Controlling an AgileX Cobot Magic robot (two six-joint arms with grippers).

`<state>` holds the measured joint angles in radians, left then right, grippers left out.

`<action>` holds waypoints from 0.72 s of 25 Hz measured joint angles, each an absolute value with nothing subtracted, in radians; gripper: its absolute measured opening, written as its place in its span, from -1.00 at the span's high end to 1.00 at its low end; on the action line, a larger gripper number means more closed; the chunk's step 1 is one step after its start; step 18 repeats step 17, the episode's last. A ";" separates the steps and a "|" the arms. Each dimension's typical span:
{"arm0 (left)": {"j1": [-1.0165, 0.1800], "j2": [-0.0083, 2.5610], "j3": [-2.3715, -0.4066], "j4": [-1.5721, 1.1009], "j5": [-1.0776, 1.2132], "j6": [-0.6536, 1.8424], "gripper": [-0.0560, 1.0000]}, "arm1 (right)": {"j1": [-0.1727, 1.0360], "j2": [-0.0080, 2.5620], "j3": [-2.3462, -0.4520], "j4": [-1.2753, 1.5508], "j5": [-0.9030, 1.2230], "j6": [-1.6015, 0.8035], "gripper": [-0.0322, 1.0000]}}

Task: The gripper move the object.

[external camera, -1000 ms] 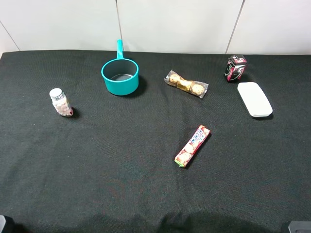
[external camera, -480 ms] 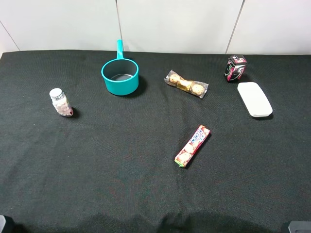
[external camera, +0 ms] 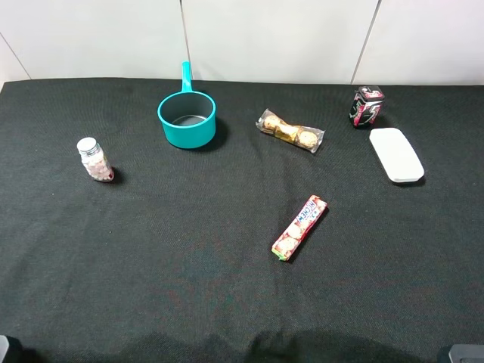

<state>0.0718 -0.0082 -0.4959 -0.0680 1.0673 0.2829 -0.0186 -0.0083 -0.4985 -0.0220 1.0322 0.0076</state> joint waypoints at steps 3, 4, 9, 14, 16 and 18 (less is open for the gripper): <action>0.072 -0.008 -0.496 -0.068 1.067 0.283 -0.98 | -0.019 -0.008 -0.498 -0.022 1.025 0.008 -0.41; 0.072 -0.008 -0.496 -0.068 1.067 0.283 -0.98 | -0.019 -0.008 -0.498 -0.022 1.025 0.008 -0.41; 0.072 -0.008 -0.496 -0.068 1.067 0.283 -0.98 | -0.019 -0.008 -0.498 -0.022 1.025 0.008 -0.41; 0.072 -0.008 -0.496 -0.068 1.067 0.283 -0.98 | -0.019 -0.008 -0.498 -0.022 1.025 0.008 -0.41; 0.072 -0.008 -0.496 -0.068 1.067 0.283 -0.98 | -0.019 -0.008 -0.498 -0.022 1.025 0.008 -0.41; 0.072 -0.008 -0.496 -0.068 1.067 0.283 -0.98 | -0.019 -0.008 -0.498 -0.022 1.025 0.008 -0.41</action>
